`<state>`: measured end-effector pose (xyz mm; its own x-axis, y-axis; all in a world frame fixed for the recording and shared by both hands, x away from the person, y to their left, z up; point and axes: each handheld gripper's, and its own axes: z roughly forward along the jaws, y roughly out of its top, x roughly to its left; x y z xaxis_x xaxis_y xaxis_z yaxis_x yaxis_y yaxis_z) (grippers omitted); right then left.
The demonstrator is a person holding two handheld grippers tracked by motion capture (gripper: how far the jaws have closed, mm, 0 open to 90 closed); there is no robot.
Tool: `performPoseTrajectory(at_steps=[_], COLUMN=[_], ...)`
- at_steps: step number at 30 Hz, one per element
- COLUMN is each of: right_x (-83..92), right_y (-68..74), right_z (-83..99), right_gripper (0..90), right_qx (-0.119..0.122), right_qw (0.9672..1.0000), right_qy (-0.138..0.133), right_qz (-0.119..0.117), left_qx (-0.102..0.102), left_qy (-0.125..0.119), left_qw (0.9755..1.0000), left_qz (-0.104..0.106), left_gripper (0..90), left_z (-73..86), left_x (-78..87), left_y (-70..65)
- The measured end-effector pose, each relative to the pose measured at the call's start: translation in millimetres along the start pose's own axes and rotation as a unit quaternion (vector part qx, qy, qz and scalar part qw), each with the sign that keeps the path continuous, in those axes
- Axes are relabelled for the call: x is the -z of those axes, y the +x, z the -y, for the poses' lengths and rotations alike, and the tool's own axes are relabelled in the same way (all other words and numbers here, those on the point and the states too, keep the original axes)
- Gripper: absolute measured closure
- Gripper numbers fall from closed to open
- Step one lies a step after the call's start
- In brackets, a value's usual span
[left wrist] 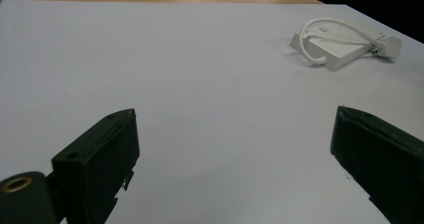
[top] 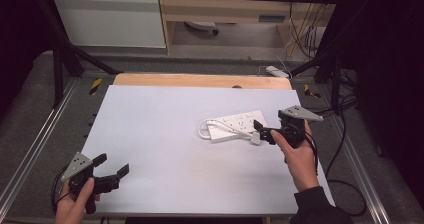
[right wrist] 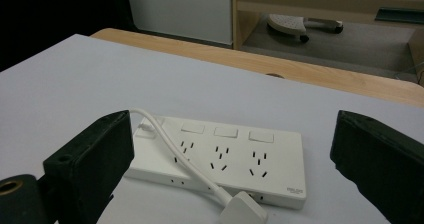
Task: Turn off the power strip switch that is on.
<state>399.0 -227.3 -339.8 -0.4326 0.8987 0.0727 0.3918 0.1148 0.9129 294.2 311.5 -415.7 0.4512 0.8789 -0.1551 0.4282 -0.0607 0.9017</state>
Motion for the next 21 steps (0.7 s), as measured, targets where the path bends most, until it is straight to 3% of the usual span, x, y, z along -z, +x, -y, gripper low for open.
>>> performPoseTrajectory(at_steps=[11, 21], right_x=[-10.9, -18.8], right_y=[-4.9, -6.2], right_z=[-10.1, -11.9], right_gripper=[5.3, 8.2], right_qx=[-0.001, 0.001], right_qw=[1.0000, 1.0000], right_qy=[0.004, 0.003], right_qz=[0.009, 0.004], left_qx=[0.001, 0.000], left_qy=[0.001, 0.001], left_qw=[1.0000, 1.0000], left_qz=[0.000, 0.000], left_gripper=[5.5, 5.5], left_z=[0.4, 0.4], left_x=[-0.3, -0.7], left_y=[-0.1, 0.1])
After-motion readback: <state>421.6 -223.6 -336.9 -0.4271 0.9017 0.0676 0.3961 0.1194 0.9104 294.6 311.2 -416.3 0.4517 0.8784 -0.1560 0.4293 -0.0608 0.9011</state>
